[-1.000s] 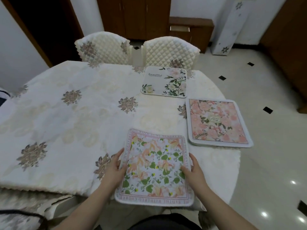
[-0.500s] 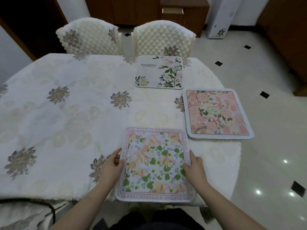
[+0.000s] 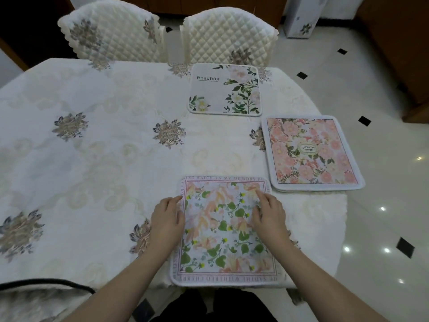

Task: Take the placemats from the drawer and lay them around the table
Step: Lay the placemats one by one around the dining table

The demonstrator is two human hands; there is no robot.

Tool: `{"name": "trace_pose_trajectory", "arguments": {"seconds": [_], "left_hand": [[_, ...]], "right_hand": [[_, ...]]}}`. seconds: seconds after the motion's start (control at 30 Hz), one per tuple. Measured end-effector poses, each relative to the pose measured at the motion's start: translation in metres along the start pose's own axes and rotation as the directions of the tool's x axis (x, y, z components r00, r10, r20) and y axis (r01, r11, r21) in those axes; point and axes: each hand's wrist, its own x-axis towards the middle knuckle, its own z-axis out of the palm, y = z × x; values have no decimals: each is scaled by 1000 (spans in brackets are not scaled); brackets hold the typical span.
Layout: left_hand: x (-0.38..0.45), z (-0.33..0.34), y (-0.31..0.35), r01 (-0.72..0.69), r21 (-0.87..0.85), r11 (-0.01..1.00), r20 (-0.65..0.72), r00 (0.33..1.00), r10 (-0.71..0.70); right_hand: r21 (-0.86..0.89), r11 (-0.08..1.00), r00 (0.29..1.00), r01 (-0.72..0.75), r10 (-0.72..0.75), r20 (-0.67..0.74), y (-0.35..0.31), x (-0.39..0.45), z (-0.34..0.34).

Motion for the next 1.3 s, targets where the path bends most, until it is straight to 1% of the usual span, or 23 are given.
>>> {"name": "trace_pose_trajectory", "arguments": {"seconds": [0.1,0.17,0.33,0.4,0.47,0.53,0.63,0.8,1.07,1.13,1.23,1.3], "left_hand": [[25,14,17,-175,31,984,3,984,175],[43,25,30,-250,60,966,40,968,248],[79,49,56,-336,143,931,231,926,299],[84,59,51,-388,208,898,311,897,315],[84,68,42,-419,277,865,335,885,322],[80,71,39,-423,310,852,313,891,328],[81,72,39,-421,312,851,308,893,329],[81,69,41,-409,322,854,349,889,295],[87,61,26,-408,312,858,353,888,294],[89,55,18,-399,329,856,342,895,286],[91,46,7,-360,338,870,326,911,251],[93,40,0,-332,335,882,326,919,222]], "right_hand": [[-11,991,990,133,-132,54,-23,23,11],[-10,982,978,188,-186,94,-43,38,22],[-117,954,948,278,-252,194,-67,67,58],[-172,945,952,277,-244,186,-64,70,71],[-240,931,957,274,-240,161,-57,70,79],[-277,924,962,262,-229,147,-53,69,82],[-284,925,964,254,-218,151,-56,69,82],[-315,918,965,239,-191,178,-47,70,76],[-340,912,971,231,-194,141,-25,74,62],[-350,909,971,227,-184,154,-17,74,57],[-328,927,981,180,-143,134,-5,74,49],[-314,931,979,185,-146,145,1,74,46]]}}
